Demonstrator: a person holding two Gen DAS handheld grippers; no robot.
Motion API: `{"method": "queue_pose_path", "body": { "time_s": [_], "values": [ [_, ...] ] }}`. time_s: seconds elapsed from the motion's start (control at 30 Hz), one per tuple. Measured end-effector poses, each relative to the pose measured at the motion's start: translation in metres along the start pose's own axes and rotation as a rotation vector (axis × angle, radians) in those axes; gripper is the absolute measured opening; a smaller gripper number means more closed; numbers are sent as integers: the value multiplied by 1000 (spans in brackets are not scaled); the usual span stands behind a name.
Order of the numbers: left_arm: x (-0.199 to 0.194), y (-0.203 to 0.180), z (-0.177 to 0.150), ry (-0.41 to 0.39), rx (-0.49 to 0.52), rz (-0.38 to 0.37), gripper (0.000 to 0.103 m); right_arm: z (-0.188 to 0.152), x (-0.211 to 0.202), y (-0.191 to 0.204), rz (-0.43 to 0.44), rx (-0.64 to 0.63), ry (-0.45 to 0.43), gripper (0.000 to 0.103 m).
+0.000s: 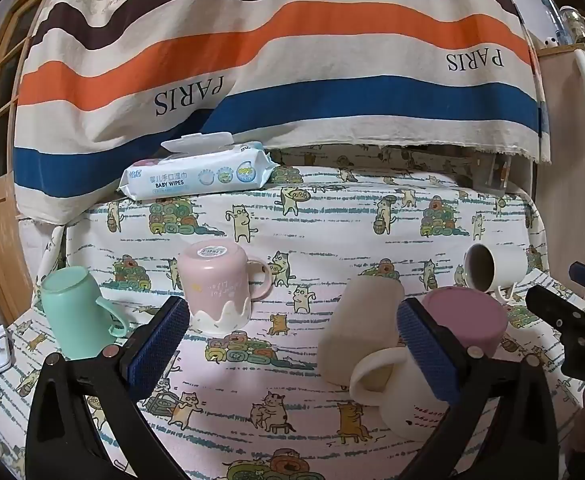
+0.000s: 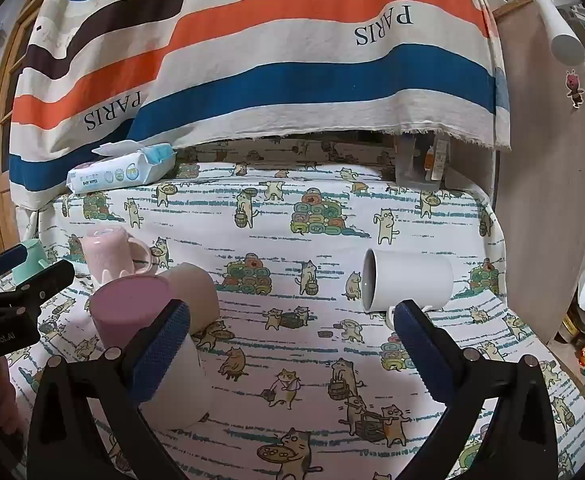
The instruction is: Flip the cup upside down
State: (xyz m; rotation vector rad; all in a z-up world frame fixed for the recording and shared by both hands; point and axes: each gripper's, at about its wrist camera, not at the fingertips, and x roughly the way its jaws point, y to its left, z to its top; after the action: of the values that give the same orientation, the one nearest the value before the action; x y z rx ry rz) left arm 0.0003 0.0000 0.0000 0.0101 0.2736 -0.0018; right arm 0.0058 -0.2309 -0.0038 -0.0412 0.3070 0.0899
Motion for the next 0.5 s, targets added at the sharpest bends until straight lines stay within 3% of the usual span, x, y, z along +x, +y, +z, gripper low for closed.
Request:
{"method": "queue_pose_path", "body": {
  "time_s": [0.5],
  "values": [
    [0,0,0,1,-3,-1,103,0,0,0,0,0,-3,103]
  ]
}}
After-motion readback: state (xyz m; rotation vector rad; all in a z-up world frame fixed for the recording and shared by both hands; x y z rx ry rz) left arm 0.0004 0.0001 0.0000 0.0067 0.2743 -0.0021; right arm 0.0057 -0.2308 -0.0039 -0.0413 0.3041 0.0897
